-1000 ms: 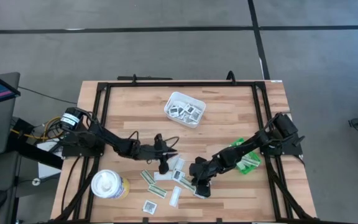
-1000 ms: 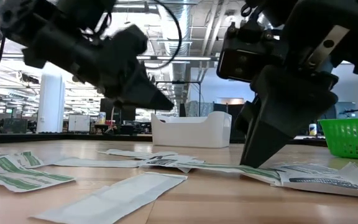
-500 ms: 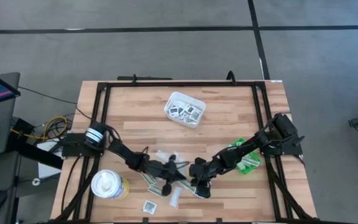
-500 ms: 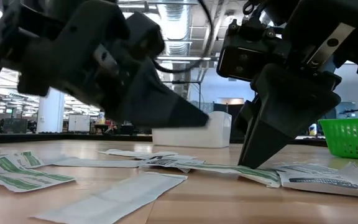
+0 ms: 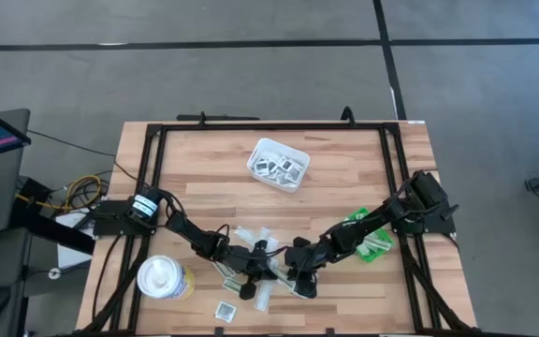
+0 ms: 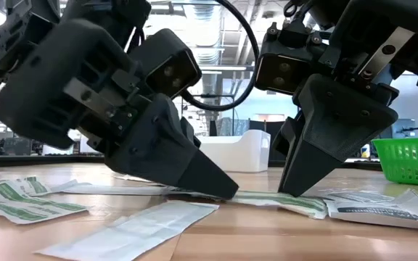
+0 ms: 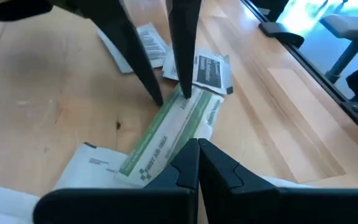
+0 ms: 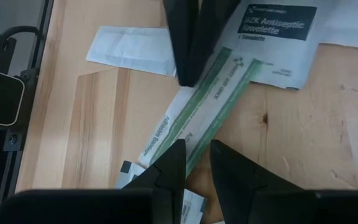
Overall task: Pick & Place First Aid Supplies
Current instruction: Put the bandage pack into the green bin
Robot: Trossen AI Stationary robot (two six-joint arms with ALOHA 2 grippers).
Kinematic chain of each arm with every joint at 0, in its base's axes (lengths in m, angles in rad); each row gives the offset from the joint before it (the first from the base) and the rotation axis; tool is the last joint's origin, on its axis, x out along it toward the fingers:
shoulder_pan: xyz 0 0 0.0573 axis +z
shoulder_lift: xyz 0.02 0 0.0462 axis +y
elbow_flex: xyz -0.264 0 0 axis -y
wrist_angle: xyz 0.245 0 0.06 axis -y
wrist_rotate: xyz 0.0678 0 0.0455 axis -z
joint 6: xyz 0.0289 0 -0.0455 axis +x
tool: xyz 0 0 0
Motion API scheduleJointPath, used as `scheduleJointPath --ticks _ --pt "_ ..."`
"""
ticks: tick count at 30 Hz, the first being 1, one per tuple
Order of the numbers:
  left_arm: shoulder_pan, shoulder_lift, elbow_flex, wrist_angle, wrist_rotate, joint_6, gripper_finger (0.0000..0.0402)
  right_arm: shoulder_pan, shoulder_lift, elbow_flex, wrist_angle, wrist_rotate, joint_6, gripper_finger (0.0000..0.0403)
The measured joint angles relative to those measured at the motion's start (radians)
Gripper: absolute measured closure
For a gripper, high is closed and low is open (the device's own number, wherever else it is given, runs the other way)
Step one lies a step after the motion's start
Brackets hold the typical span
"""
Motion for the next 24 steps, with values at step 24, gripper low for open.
scheduleJointPath --ticks 24 --pt "0.009 0.002 -0.001 0.010 -0.105 0.010 0.0396 -0.019 -0.006 0.002 -0.008 -0.001 0.025 0.0333"
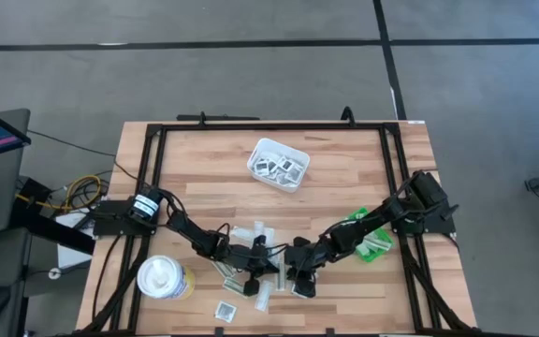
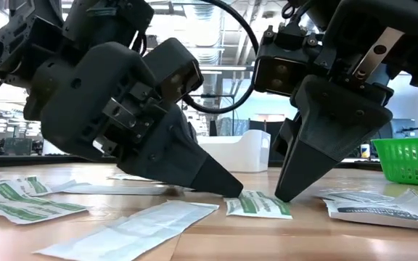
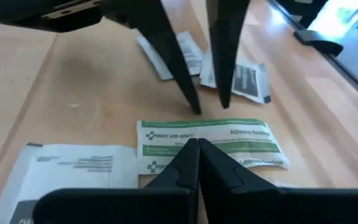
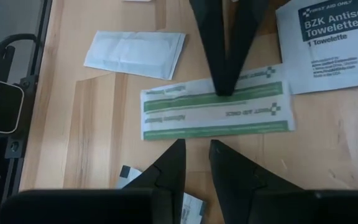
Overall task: Pick & Place First Aid Supplies
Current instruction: Put the bandage pack into the green bin
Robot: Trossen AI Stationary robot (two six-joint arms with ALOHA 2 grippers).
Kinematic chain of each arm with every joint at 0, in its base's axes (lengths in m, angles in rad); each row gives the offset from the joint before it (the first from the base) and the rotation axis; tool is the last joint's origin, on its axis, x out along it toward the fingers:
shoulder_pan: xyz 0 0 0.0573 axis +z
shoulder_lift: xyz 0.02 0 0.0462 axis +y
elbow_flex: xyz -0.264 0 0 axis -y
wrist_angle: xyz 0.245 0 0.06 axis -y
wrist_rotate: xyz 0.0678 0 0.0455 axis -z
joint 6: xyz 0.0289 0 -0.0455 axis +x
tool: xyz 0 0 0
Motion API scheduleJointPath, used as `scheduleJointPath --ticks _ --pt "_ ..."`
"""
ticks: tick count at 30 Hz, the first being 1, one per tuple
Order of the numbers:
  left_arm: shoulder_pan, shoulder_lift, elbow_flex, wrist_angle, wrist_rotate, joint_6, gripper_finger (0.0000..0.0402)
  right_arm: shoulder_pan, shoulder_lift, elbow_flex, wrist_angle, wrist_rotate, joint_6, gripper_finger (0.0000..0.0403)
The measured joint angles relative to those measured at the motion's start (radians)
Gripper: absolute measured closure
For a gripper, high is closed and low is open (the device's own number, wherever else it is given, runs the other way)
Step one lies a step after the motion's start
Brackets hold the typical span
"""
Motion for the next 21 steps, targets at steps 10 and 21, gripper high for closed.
scheduleJointPath --ticks 10,21 --pt "-0.012 -0.092 0.000 -0.015 -0.068 0.051 0.0370 0.001 -0.084 -0.004 -0.112 -0.002 -0.071 0.0333" --pt "-0.008 -0.058 0.001 -0.068 -0.131 0.040 0.0258 0.006 -0.110 -0.003 -0.168 0.005 -0.129 0.0333"
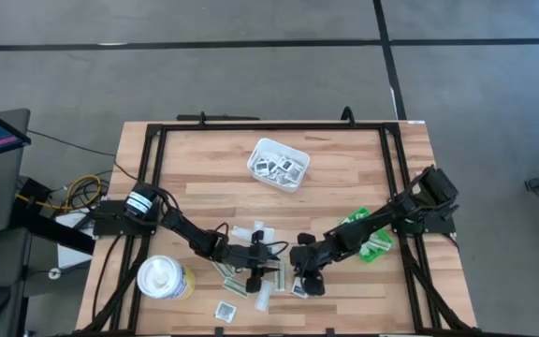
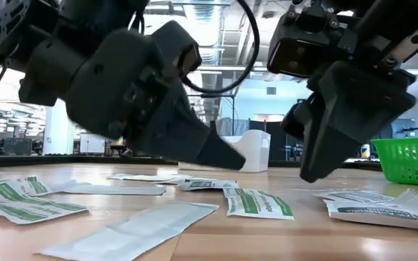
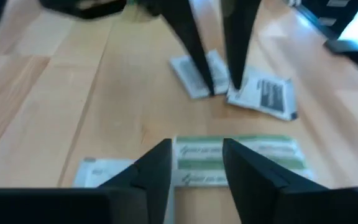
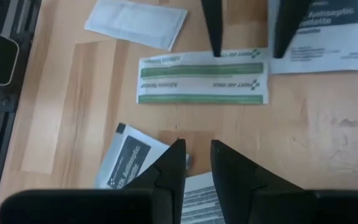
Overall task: Pick & Place First Aid Supplies
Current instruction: Put the bandage pack into the green bin
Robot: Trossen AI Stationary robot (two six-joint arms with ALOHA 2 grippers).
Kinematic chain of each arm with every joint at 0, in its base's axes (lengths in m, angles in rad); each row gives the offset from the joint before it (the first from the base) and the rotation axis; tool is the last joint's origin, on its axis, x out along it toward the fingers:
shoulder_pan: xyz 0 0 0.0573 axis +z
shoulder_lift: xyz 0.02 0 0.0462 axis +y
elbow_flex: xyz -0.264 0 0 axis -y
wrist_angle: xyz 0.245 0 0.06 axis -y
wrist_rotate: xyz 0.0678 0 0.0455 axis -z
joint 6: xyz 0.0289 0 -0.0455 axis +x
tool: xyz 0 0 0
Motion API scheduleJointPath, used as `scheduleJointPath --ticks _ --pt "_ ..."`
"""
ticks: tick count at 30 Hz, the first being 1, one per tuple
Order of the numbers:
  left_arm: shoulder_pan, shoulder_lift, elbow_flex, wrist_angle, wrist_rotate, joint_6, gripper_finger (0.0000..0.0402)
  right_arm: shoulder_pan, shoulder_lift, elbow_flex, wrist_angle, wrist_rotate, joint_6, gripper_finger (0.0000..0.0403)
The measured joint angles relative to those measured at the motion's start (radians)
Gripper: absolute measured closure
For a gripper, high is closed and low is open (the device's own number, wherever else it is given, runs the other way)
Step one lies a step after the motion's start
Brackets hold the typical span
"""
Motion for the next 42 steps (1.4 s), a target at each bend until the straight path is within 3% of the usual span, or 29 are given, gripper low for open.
scheduleJointPath --ticks 5,9,19,31,39,42 --pt "0.006 0.044 0.002 0.006 -0.005 -0.024 0.0241 0.001 0.000 0.000 0.001 0.000 0.000 0.0333" --pt "0.013 0.058 0.003 0.016 -0.005 -0.021 0.0253 0.000 0.000 0.000 0.001 0.000 -0.002 0.0333" --pt "0.025 0.058 0.003 0.006 0.026 -0.001 0.0392 0.000 0.000 0.001 0.002 0.000 -0.003 0.0333" --pt "-0.013 -0.016 -0.002 -0.002 -0.065 0.103 0.0396 0.000 -0.001 0.002 0.002 0.005 -0.003 0.0333" --pt "-0.031 -0.026 -0.001 0.002 -0.097 0.123 0.0396 0.000 -0.002 0.002 0.034 0.156 0.015 0.0333" --pt "-0.030 -0.026 -0.001 0.004 -0.109 0.124 0.0396 0.000 -0.002 0.002 0.093 0.160 0.049 0.0333"
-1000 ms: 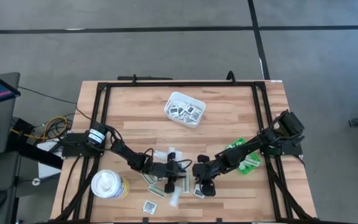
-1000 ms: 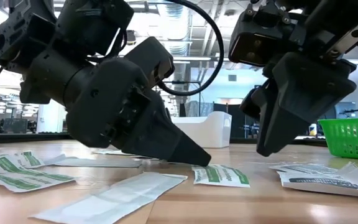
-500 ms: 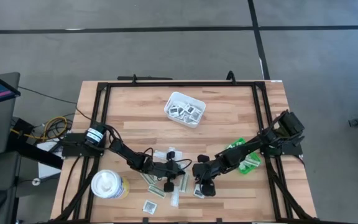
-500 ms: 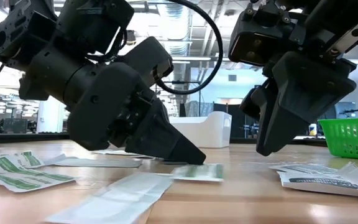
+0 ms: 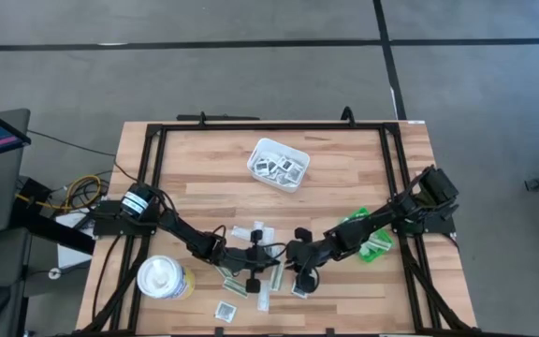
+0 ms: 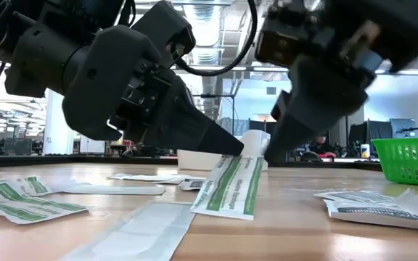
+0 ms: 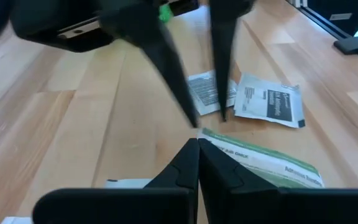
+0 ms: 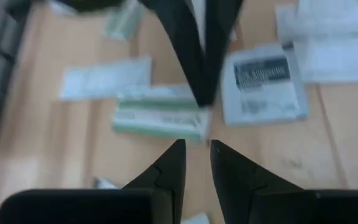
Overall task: Pick & Place First Aid Supplies
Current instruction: Put the bandage pack into the green bin
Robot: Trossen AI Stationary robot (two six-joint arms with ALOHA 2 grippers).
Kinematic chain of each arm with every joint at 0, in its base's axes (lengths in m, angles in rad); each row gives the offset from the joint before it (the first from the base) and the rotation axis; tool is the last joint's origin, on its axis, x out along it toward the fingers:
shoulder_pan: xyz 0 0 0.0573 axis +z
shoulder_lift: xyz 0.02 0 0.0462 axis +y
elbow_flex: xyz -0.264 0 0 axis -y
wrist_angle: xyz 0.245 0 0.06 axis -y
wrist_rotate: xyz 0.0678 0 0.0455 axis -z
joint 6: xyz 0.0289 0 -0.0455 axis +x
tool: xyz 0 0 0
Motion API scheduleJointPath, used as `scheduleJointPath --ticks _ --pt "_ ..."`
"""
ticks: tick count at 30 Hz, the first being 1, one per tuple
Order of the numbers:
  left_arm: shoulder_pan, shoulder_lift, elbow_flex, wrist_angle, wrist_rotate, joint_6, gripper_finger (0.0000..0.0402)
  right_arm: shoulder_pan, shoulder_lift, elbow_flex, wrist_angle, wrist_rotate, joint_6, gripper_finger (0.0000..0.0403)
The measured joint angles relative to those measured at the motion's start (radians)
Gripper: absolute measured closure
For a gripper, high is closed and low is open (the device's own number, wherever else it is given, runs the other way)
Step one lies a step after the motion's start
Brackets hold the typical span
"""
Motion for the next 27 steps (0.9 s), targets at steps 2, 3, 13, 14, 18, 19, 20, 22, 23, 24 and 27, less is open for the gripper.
scheduleJointPath --ticks 2,3,13,14,18,19,20,22,23,24,27 --pt "0.000 0.000 0.000 0.000 -0.002 0.000 0.0396 0.000 0.000 0.000 0.038 -0.001 0.017 0.0333" --pt "0.000 0.000 0.000 0.002 -0.002 0.000 0.0396 -0.002 -0.001 0.000 0.045 -0.003 0.024 0.0333" --pt "0.000 -0.002 0.000 0.014 -0.002 0.000 0.0396 -0.035 -0.001 0.000 0.001 -0.003 0.140 0.0333" --pt "0.000 -0.002 0.000 0.014 -0.002 0.000 0.0396 -0.038 -0.001 0.000 0.001 -0.004 0.141 0.0333" --pt "0.000 -0.002 0.000 0.014 -0.003 0.000 0.0396 -0.041 -0.001 0.000 0.001 -0.004 0.142 0.0333" --pt "0.000 -0.002 0.000 0.014 -0.005 0.000 0.0396 -0.041 -0.001 0.000 0.001 -0.004 0.142 0.0333" --pt "0.000 -0.002 0.000 0.015 -0.012 0.001 0.0396 -0.040 -0.001 0.000 0.002 -0.004 0.141 0.0333" --pt "0.000 -0.002 0.001 0.017 -0.034 0.015 0.0396 -0.039 -0.001 0.000 0.007 -0.004 0.139 0.0333" --pt "0.000 -0.002 0.001 0.022 -0.045 0.017 0.0396 -0.039 -0.001 0.000 0.010 -0.004 0.139 0.0333" --pt "0.000 -0.002 0.001 0.030 -0.056 0.019 0.0396 -0.039 -0.001 0.000 0.011 -0.004 0.137 0.0333" --pt "0.000 -0.002 0.001 0.059 -0.063 0.019 0.0396 -0.039 -0.001 0.000 0.011 -0.004 0.135 0.0333"
